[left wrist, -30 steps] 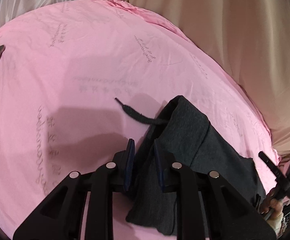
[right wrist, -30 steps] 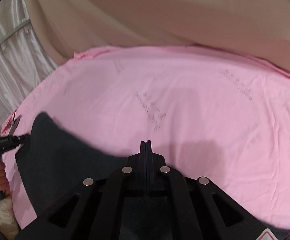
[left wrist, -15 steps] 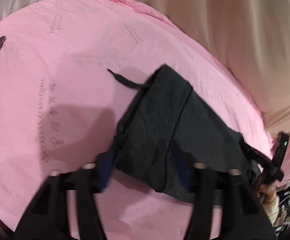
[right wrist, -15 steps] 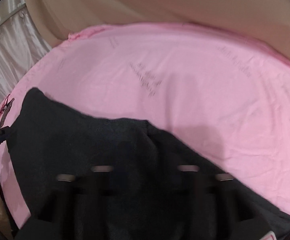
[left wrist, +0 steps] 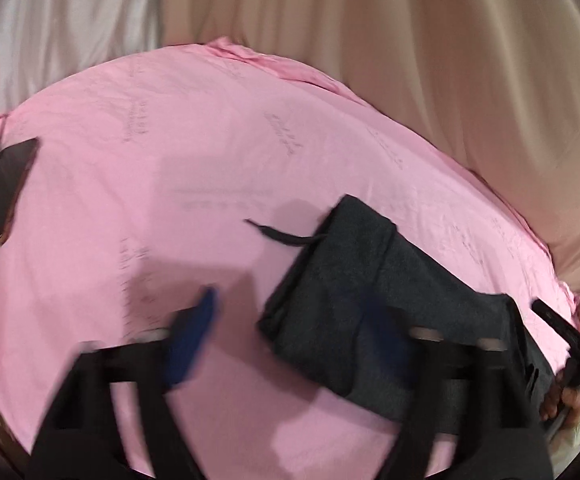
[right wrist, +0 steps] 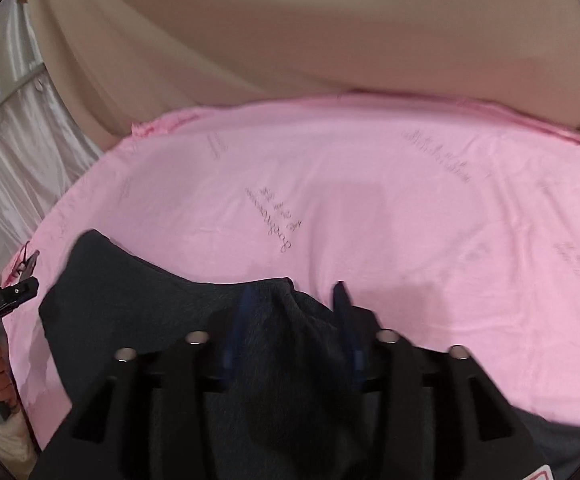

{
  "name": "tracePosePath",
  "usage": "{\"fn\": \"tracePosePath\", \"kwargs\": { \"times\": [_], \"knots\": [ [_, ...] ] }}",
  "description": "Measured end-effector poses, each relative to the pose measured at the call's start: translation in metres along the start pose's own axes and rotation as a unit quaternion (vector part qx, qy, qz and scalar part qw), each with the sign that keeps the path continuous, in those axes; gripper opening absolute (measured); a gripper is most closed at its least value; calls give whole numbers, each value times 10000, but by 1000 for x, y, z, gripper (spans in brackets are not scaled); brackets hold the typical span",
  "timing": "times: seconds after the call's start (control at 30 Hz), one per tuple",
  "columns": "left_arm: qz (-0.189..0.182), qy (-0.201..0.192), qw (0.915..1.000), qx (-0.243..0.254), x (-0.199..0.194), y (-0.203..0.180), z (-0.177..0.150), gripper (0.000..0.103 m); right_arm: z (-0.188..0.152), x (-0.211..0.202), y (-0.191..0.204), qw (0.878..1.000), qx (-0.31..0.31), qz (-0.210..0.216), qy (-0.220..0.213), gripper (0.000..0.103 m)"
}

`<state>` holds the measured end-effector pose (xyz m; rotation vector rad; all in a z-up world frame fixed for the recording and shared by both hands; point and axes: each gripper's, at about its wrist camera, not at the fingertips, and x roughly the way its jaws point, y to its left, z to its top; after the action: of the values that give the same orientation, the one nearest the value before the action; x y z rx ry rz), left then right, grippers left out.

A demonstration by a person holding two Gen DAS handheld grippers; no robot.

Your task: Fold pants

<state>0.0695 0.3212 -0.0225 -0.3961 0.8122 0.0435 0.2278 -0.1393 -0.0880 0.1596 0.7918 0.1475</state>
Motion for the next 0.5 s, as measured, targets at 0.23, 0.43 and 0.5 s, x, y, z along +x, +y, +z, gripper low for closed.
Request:
{"fn": "tracePosePath", "kwargs": {
  "times": [0.23, 0.43, 0.5],
  "knots": [
    [-464, 736, 9943, -623, 44, 6, -14, 81, -39, -30, 17, 9997, -135, -205, -37, 60],
    [-272, 631, 9968, -421, 45, -20, -6, 18, -66, -62, -18, 9971, 299, -677, -146, 65],
    [-285, 401, 9986, -183, 26, -41, 1, 17, -75, -78, -38, 9949, 569, -803, -222, 65]
  ]
}}
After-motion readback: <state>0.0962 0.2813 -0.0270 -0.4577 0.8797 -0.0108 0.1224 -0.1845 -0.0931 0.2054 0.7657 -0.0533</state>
